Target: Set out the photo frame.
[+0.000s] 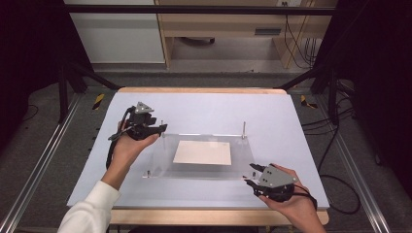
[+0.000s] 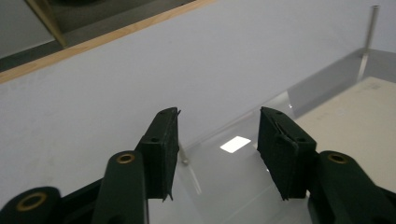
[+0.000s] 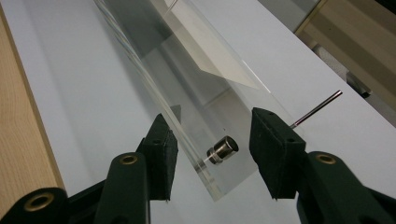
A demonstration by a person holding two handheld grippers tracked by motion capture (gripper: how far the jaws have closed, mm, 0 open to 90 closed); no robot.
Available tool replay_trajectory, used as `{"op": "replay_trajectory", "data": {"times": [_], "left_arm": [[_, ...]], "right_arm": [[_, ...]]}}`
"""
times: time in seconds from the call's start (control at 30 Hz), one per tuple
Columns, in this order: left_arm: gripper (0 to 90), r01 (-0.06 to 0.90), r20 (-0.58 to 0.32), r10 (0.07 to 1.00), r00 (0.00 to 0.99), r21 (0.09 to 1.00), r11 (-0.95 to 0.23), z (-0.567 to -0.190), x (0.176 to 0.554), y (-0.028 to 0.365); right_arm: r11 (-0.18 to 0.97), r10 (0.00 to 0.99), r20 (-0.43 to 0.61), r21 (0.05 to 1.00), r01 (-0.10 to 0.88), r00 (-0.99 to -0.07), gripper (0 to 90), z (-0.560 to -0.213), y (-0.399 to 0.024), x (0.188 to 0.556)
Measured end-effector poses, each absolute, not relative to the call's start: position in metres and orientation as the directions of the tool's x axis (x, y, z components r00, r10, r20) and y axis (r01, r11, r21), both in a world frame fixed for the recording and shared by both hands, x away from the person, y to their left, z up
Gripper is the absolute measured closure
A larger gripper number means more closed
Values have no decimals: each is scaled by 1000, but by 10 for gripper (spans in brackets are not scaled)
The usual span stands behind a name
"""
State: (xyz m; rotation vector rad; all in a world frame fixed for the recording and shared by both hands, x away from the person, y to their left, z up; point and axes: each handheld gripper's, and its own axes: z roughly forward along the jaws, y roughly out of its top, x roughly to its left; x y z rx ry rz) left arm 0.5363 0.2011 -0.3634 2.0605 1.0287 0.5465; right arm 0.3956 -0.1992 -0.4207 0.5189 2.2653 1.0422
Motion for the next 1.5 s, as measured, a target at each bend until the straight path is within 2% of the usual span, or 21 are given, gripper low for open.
{"op": "replay_trajectory", "data": {"times": [0.23,0.37,0.6,0.77,1.07,1.23,1.5], "left_arm": [[393,413,65,756,651,805,-425,-335,500,195],[336,396,78,735,674,802,-448,-331,489,196],[213,312,128,685,717,821,-479,-322,468,196],[170,277,152,665,731,825,-493,-318,456,197],[139,212,208,628,749,824,-526,-313,439,198],[170,166,266,609,747,813,-558,-315,430,196],[224,141,304,573,761,785,-603,-325,422,195]], "right_arm": [[601,572,-306,788,135,-761,543,-405,-200,405],[592,575,-289,792,146,-765,551,-399,-201,409],[580,577,-267,800,156,-772,577,-388,-202,416],[580,576,-263,798,161,-774,598,-379,-202,422],[574,578,-246,801,173,-779,615,-370,-202,429],[569,578,-238,803,177,-780,618,-367,-202,432],[572,573,-239,802,174,-784,618,-367,-203,433]]}}
